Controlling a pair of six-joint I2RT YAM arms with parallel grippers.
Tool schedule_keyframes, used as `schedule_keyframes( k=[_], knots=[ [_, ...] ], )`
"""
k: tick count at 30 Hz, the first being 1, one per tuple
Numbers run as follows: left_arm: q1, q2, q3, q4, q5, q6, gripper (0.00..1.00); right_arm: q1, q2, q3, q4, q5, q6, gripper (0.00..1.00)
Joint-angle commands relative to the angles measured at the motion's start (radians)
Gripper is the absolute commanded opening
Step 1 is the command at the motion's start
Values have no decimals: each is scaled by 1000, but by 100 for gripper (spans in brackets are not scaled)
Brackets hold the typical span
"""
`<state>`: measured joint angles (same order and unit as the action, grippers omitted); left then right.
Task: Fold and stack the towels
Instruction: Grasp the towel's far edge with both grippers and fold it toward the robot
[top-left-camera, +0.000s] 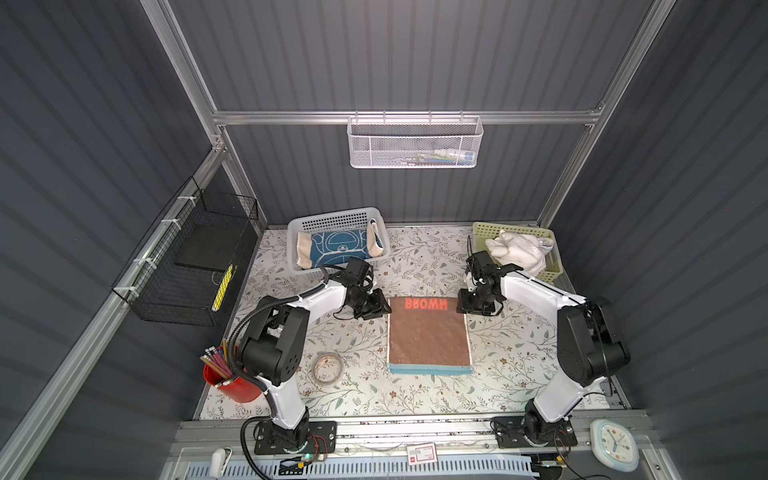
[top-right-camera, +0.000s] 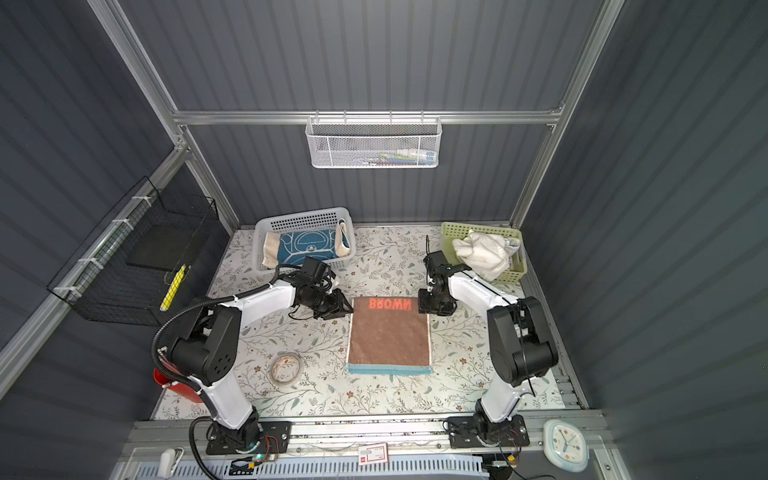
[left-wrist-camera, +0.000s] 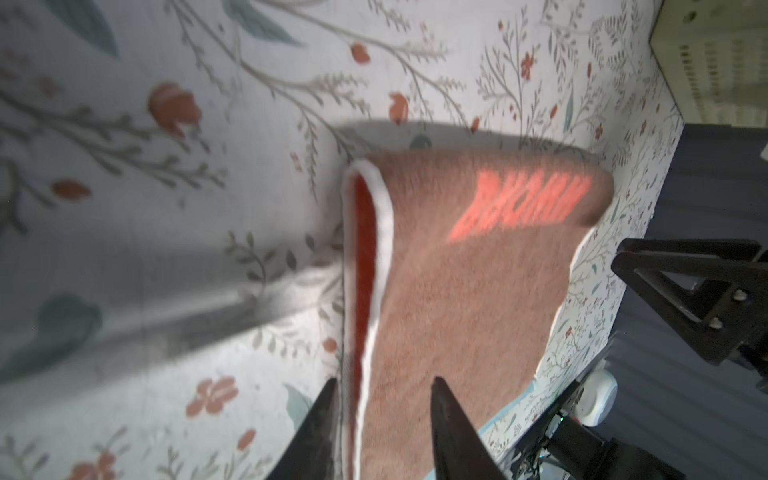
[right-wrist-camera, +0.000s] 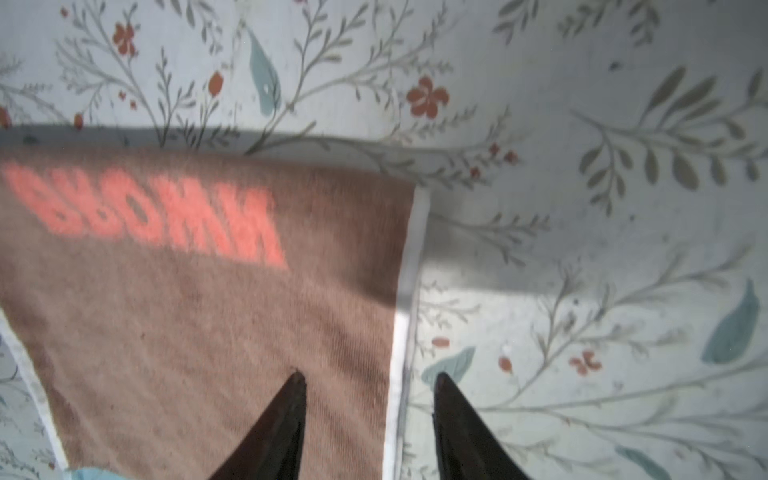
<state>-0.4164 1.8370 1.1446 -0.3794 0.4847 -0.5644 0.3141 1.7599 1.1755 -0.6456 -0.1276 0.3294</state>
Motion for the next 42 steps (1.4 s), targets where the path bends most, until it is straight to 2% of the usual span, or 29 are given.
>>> schedule_keyframes(
  k=[1, 9, 13, 16, 19, 22, 25, 30, 36, 39, 42],
  knots=[
    [21, 87, 76, 72, 71, -1, 37, -18, 65, 71, 43, -20, -19, 50],
    [22, 235, 202, 89, 116, -17, 33, -29, 152, 116, 37, -48, -21, 46],
    [23, 261, 218, 98, 132, -20, 23, -30, 190, 132, 30, -58, -32, 43],
    [24, 265, 218, 100, 147, -16, 11, -35, 206, 143, 30, -67, -38, 35],
    [23, 249, 210, 98, 149, 5, 1, -35, 203, 145, 48, -81, -52, 21],
    [25, 216, 200, 96, 150, 29, 0, -35, 174, 144, 62, -86, -66, 10],
    [25, 164, 187, 97, 146, 51, 0, -34, 112, 132, 74, -76, -77, 6],
    [25, 71, 144, 122, 142, 72, 0, -33, -20, 76, 90, -62, -99, 5],
    [4, -30, 0, 234, 146, 65, 0, -33, -156, -103, 156, -71, -95, 5],
    [-48, -99, -74, 249, 107, 80, 0, -26, -218, -203, 168, -92, -69, 7],
    [-113, -185, -168, 251, 54, 85, 0, -10, -313, -301, 154, -98, -37, 14]
  ],
)
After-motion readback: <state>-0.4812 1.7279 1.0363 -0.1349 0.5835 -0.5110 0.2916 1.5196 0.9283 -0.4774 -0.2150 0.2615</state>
